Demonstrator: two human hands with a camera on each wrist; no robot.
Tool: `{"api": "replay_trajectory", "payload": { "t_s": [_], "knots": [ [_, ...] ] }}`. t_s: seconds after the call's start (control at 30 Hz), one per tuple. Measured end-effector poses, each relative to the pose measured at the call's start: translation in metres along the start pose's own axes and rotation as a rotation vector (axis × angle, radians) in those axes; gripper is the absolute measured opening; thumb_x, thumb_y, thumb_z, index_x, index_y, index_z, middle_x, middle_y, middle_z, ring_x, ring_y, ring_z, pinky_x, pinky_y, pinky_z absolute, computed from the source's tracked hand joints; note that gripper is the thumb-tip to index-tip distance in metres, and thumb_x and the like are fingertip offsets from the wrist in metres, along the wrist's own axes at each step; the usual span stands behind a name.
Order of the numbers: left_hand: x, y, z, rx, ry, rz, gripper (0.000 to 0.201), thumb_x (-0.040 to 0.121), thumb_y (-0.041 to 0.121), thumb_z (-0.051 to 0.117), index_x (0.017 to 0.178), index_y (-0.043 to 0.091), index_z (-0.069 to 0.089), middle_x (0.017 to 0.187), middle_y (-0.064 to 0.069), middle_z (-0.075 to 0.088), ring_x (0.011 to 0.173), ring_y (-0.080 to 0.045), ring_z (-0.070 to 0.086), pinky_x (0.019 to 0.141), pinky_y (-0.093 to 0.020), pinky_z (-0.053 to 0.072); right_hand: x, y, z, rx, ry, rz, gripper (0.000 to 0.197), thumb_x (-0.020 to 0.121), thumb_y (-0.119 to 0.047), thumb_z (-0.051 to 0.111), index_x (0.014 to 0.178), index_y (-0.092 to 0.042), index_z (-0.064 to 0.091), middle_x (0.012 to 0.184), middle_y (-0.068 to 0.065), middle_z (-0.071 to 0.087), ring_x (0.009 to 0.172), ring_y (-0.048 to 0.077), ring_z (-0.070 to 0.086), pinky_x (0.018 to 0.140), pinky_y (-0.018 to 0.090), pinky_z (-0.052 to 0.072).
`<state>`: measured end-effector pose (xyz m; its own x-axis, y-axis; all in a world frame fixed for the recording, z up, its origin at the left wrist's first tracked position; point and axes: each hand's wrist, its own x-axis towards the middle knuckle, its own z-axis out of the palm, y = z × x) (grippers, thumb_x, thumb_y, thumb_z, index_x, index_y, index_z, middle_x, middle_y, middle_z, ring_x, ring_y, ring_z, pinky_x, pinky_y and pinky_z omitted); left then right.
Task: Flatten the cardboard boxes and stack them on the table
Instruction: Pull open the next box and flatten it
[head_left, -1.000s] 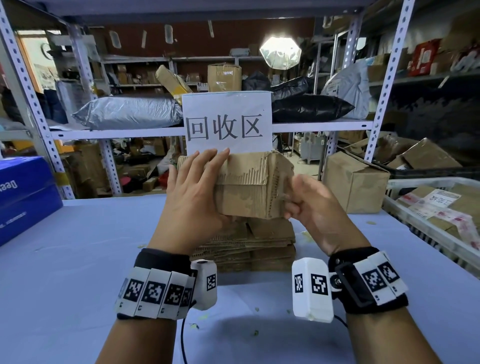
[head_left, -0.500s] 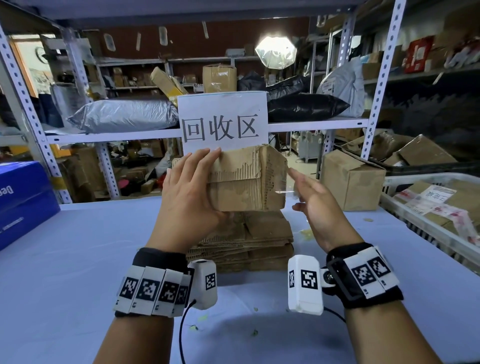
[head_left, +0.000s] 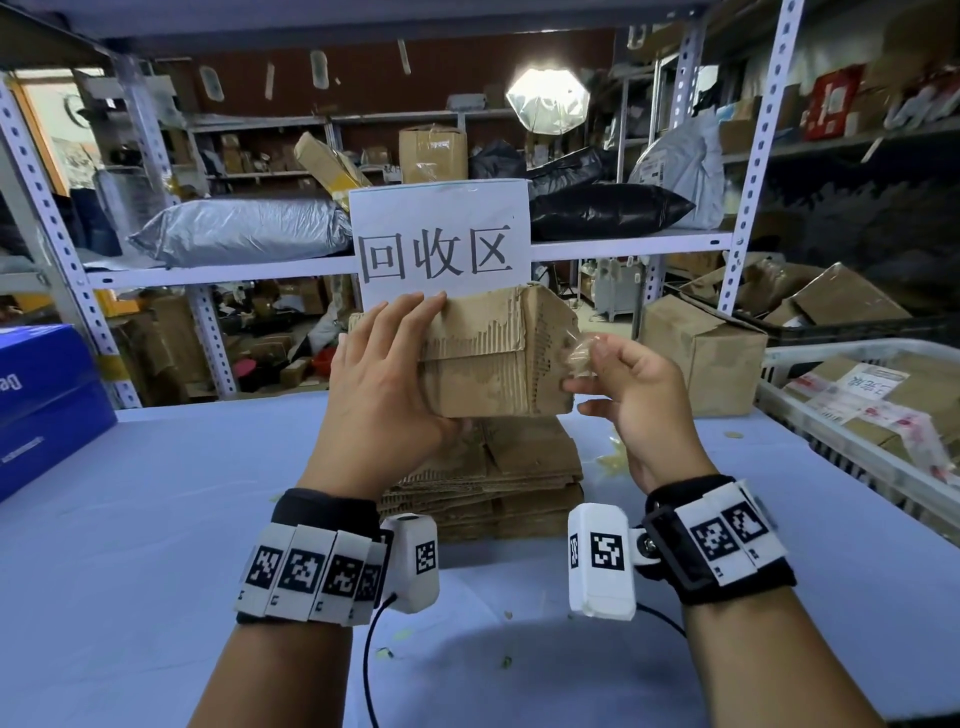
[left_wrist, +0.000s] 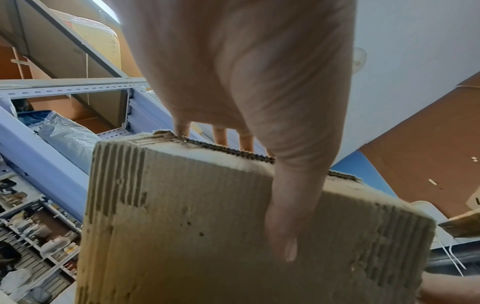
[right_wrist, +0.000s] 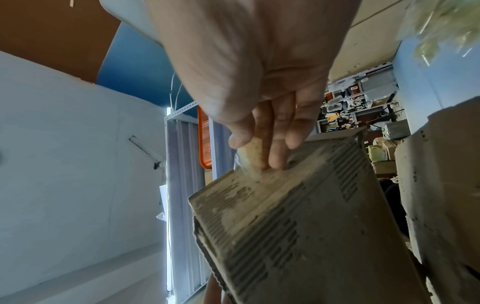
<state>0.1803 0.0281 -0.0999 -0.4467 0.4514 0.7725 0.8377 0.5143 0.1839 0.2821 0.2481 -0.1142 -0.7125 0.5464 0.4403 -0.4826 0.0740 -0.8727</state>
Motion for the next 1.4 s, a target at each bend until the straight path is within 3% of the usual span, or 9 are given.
{"api": "replay_trajectory", "payload": {
  "t_s": [0.13,0.3,0.53,0.77,0.87,0.93,1.07,1.27,1.4],
  "knots": [
    [0.0,-0.002,0.0,0.006,-0.002,0.009,0.113,0.06,0.045,0.088,0.156,0.024,0.032,0.157,0.001,0.036,0.149,-0.027,0.027,0.122,-0.053,0.022,0.001,-0.003,0.004,0.061,-0.043,0.075,0.048,0.102,-0.044,0.044,0.114,-0.003,0.063,0.085,0.004,0.068,0.066,0.012,0.061,0.055,0.025,0.053],
    [0.0,-0.002,0.001,-0.002,-0.015,0.015,0.114,0.059,0.046,0.086,0.157,0.023,0.031,0.157,0.002,0.036,0.149,-0.026,0.027,0.122,-0.054,0.022,0.0,0.001,0.007,0.013,-0.115,0.067,0.022,0.097,-0.012,0.061,0.113,0.003,0.058,0.075,-0.004,0.066,0.061,0.012,0.055,0.056,0.023,0.052],
    [-0.004,-0.006,-0.001,-0.046,0.03,-0.033,0.11,0.059,0.052,0.078,0.155,0.024,0.034,0.157,0.002,0.036,0.147,-0.025,0.028,0.121,-0.051,0.026,0.0,0.002,-0.004,0.103,-0.07,0.112,0.024,0.106,-0.022,0.045,0.117,-0.015,0.065,0.103,0.003,0.077,0.081,0.018,0.069,0.063,0.025,0.057],
    [-0.001,-0.004,0.003,-0.032,0.029,0.005,0.111,0.059,0.043,0.085,0.155,0.022,0.034,0.156,0.0,0.037,0.147,-0.026,0.028,0.122,-0.049,0.023,0.004,0.005,-0.014,-0.179,-0.094,0.092,0.029,0.107,-0.026,0.043,0.125,-0.04,0.062,0.106,-0.04,0.062,0.099,-0.015,0.058,0.083,0.021,0.047],
    [0.0,-0.004,0.005,-0.027,0.045,0.02,0.109,0.058,0.046,0.081,0.154,0.022,0.036,0.155,-0.001,0.038,0.146,-0.027,0.03,0.121,-0.049,0.024,0.021,0.009,-0.032,-0.391,-0.058,0.133,0.036,0.105,-0.025,0.05,0.14,-0.019,0.057,0.124,-0.017,0.057,0.107,0.006,0.054,0.073,0.017,0.045],
    [-0.001,-0.004,0.006,-0.019,0.055,0.028,0.109,0.057,0.048,0.078,0.154,0.022,0.036,0.155,-0.002,0.039,0.145,-0.027,0.03,0.12,-0.048,0.025,0.033,0.011,-0.047,-0.524,-0.024,0.173,0.039,0.103,-0.023,0.054,0.14,-0.01,0.055,0.11,0.0,0.06,0.089,0.014,0.055,0.068,0.023,0.045],
    [-0.003,-0.005,0.007,-0.031,0.067,0.038,0.109,0.056,0.048,0.079,0.154,0.021,0.037,0.154,-0.003,0.039,0.144,-0.029,0.031,0.118,-0.049,0.025,0.057,0.017,-0.072,-0.613,0.005,0.419,0.063,0.094,-0.019,0.069,0.145,-0.007,0.034,0.109,0.008,0.065,0.079,0.019,0.064,0.061,0.027,0.049],
    [-0.001,-0.004,0.008,-0.006,0.058,0.065,0.112,0.054,0.044,0.084,0.154,0.02,0.038,0.154,-0.005,0.041,0.144,-0.034,0.034,0.118,-0.056,0.028,0.072,0.036,-0.086,-1.229,-0.122,0.488,0.014,0.088,-0.018,0.07,0.083,-0.022,0.058,0.097,0.005,0.063,0.085,0.021,0.058,0.082,0.033,0.051],
    [-0.002,-0.006,0.007,-0.011,0.044,0.062,0.113,0.054,0.047,0.081,0.154,0.021,0.036,0.155,-0.003,0.039,0.146,-0.032,0.032,0.118,-0.057,0.028,0.075,0.032,-0.08,-1.399,-0.182,0.491,0.012,0.09,-0.013,0.057,0.079,-0.011,0.054,0.086,0.008,0.055,0.08,0.026,0.052,0.065,0.028,0.042]
  ]
}}
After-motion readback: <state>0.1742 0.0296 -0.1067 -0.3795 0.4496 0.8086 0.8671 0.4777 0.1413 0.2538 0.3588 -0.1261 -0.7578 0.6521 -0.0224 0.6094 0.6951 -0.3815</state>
